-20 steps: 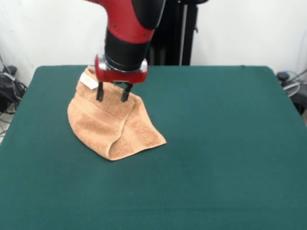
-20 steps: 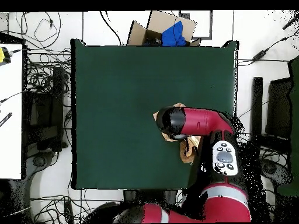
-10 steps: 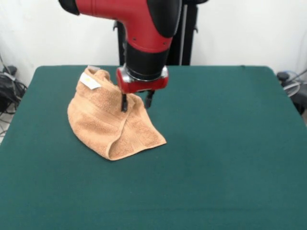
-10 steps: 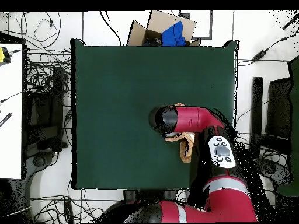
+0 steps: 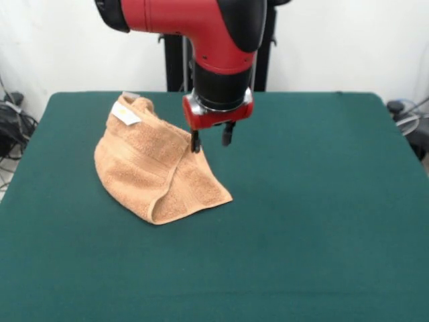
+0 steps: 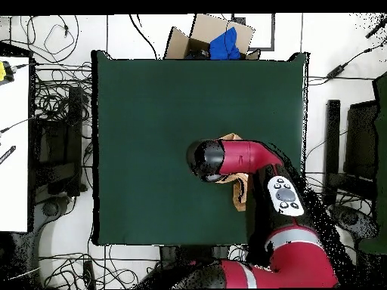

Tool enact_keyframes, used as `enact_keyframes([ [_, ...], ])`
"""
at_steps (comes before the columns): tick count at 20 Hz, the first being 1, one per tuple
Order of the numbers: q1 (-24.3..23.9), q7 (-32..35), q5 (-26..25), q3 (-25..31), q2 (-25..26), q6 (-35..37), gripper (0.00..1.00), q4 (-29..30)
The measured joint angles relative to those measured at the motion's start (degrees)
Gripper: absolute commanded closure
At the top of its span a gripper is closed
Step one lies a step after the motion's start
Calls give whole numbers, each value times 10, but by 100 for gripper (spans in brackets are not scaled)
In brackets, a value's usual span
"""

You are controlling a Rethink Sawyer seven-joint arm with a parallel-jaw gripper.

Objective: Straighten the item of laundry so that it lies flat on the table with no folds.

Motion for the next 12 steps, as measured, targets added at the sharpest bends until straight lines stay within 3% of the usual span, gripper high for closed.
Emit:
enact_keyframes([
  [12,-35,0,-17,18,-20,29,0,34],
])
